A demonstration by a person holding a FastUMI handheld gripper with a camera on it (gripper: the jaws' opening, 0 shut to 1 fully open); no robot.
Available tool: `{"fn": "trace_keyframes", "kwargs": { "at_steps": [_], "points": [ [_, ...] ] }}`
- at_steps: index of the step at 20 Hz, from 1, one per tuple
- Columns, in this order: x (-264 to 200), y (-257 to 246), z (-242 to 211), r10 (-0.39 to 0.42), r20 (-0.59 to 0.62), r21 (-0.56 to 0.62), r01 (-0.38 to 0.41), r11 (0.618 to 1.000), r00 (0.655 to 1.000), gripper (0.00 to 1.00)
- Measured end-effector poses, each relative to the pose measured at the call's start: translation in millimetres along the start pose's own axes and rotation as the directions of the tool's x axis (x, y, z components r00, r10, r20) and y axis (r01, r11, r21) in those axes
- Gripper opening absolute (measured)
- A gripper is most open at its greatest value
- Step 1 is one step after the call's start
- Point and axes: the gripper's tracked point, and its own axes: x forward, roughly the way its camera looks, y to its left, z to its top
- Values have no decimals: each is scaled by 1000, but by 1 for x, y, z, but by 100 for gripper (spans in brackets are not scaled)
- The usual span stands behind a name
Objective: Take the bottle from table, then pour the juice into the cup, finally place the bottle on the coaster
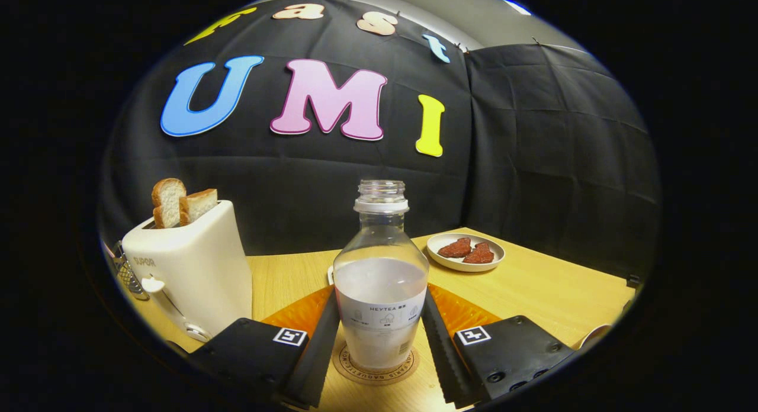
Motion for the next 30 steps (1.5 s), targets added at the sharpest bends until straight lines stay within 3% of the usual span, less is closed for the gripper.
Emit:
{"fn": "trace_keyframes", "kwargs": {
  "at_steps": [11, 13, 14, 18, 25, 30],
  "points": [
    [-2, -2, -8, -20, -29, 32, 21, 999, 999, 80],
    [-5, -1, -12, -11, -51, 45, 13, 999, 999, 96],
    [-6, -2, -12, -10, -56, 48, 13, 999, 998, 100],
    [-25, -3, -5, 6, -42, 37, -5, 999, 999, 99],
    [-81, -4, 26, 109, 3, -27, -109, 994, 994, 99],
    [-119, 0, 67, 206, 60, -1, -206, 979, 977, 99]
  ]
}}
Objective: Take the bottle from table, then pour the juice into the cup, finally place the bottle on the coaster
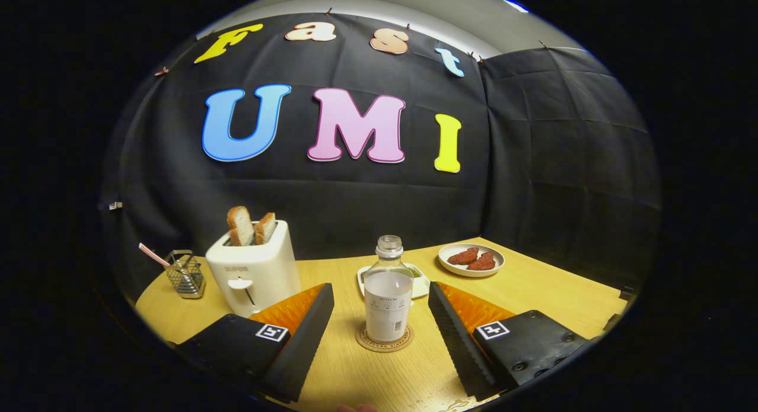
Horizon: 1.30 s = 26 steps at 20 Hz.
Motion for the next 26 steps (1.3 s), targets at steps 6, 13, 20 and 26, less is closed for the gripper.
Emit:
{"fn": "trace_keyframes", "kwargs": {
  "at_steps": [6, 13, 20, 26],
  "points": [
    [-48, 10, 59, 113, 69, -37, -111, 993, 991, 99],
    [-99, 22, 107, 250, 105, -38, -247, 968, 963, 97],
    [-136, 32, 137, 349, 123, -12, -350, 937, 929, 97],
    [-155, 20, 154, 372, 126, 5, -376, 927, 920, 97]
  ]
}}
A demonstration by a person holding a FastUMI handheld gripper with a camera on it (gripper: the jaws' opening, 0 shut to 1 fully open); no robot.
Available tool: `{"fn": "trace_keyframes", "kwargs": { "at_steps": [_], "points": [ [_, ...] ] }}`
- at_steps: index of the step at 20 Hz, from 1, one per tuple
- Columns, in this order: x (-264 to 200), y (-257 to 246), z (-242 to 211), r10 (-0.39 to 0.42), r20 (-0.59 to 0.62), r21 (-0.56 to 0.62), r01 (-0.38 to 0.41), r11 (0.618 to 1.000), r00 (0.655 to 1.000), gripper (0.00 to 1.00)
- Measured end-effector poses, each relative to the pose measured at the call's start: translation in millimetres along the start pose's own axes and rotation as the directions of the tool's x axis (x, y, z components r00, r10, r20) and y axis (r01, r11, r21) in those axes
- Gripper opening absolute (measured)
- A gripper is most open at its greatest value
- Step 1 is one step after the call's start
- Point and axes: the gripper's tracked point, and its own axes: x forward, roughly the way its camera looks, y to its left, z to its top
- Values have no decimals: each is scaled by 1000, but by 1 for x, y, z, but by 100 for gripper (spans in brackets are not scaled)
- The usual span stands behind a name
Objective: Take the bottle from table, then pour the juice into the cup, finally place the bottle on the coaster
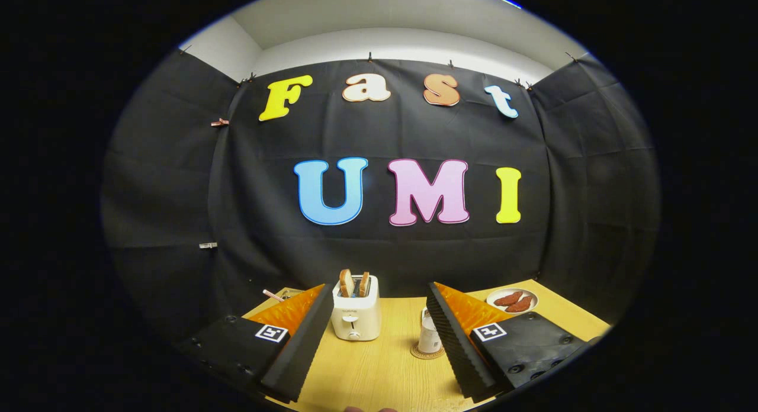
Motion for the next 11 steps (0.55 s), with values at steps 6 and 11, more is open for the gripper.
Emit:
{"fn": "trace_keyframes", "kwargs": {
  "at_steps": [6, 11],
  "points": [
    [-7, -10, 6, -2, 8, 5, 2, 1000, 1000, 97],
    [-7, -13, 7, -10, 5, 2, 10, 1000, 1000, 97]
  ]
}}
